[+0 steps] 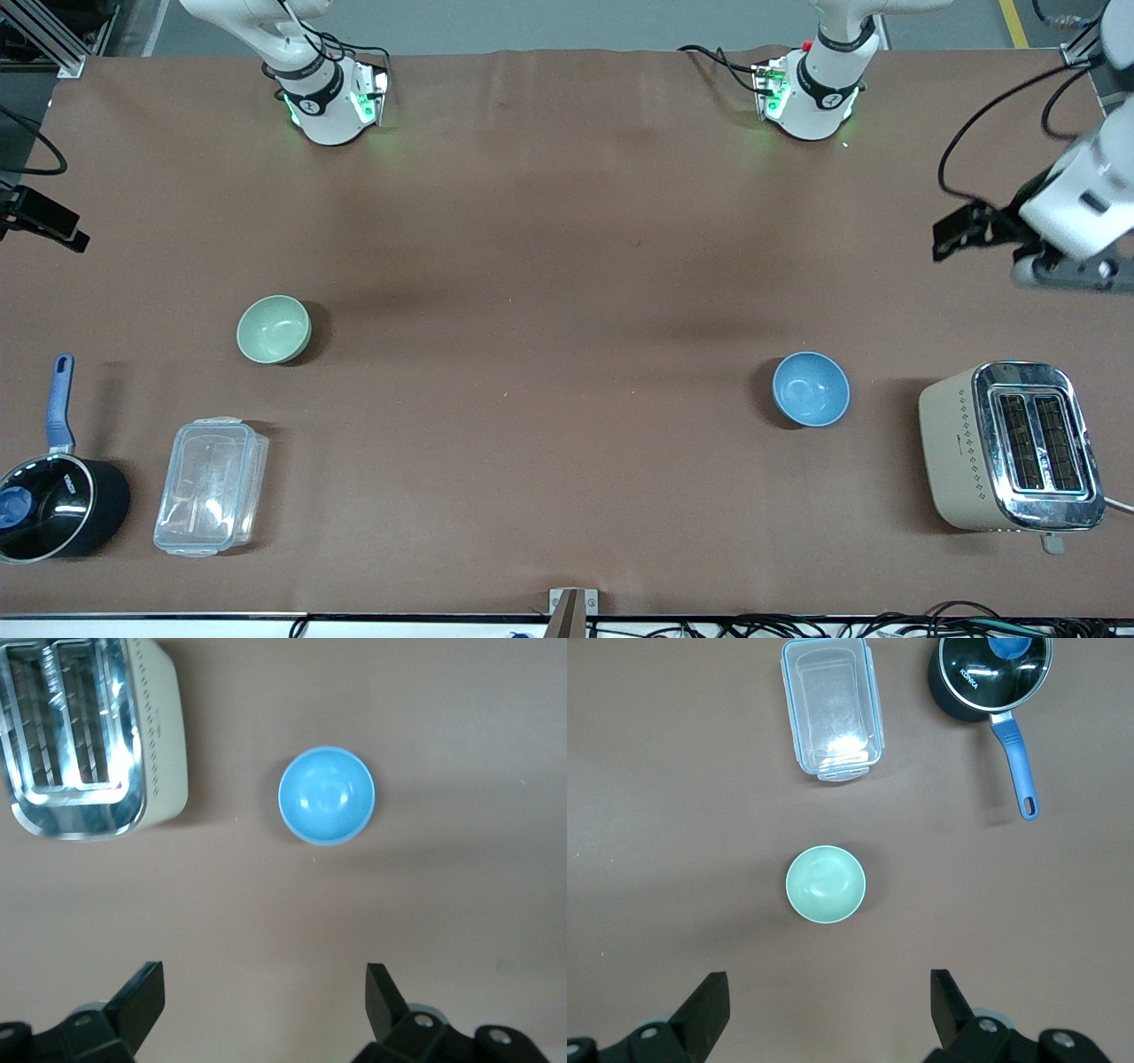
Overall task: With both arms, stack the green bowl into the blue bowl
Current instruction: 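Move the left gripper down toward the blue bowl beside the toaster, then grip the blue bowl with the left gripper while the right gripper grips the green bowl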
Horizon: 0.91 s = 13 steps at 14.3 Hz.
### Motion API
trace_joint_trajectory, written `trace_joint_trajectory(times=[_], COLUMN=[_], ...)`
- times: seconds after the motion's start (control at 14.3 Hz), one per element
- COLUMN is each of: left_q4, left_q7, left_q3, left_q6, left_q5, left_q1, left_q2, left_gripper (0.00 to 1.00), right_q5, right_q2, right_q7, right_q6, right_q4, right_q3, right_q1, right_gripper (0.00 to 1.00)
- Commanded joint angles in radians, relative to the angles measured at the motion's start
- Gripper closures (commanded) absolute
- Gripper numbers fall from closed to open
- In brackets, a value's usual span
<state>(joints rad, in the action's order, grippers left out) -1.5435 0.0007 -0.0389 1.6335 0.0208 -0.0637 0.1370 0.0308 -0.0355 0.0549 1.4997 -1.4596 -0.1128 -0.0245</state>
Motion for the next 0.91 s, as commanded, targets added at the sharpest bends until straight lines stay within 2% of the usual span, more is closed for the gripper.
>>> trace_joint_trajectory(times=[0.0, 0.21, 0.35, 0.56, 0.84], left_q4=[0.014, -0.044, -0.052, -0.056, -0.066], left_q7=[0.009, 0.008, -0.001, -0.005, -0.005], left_q3=[0.004, 0.002, 0.004, 0.002, 0.002], left_q6=[0.104, 0.228, 0.284, 0.339, 0.453], left_q5=[0.024, 0.018, 0.018, 0.018, 0.027], left_q1=[0.025, 0.033, 0.024, 0.019, 0.016], left_q2=[0.117, 0.189, 0.251, 0.324, 0.461], left_gripper=[0.0, 0.0, 0.0, 0.0, 0.0], right_q5=[-0.012, -0.014, -0.014, -0.015, -0.015], right_q2=[0.028, 0.028, 0.029, 0.032, 0.026], right_q7=[-0.013, -0.041, -0.043, -0.076, -0.153], right_q6=[0.002, 0.005, 0.072, 0.253, 0.607], right_q4=[-0.028, -0.054, -0.121, -0.287, -0.603], right_q3=[-0.001, -0.001, -0.001, -0.001, -0.002], right_q1=[0.003, 0.005, 0.005, 0.011, 0.037], right_gripper=[0.0, 0.0, 0.0, 0.0, 0.0])
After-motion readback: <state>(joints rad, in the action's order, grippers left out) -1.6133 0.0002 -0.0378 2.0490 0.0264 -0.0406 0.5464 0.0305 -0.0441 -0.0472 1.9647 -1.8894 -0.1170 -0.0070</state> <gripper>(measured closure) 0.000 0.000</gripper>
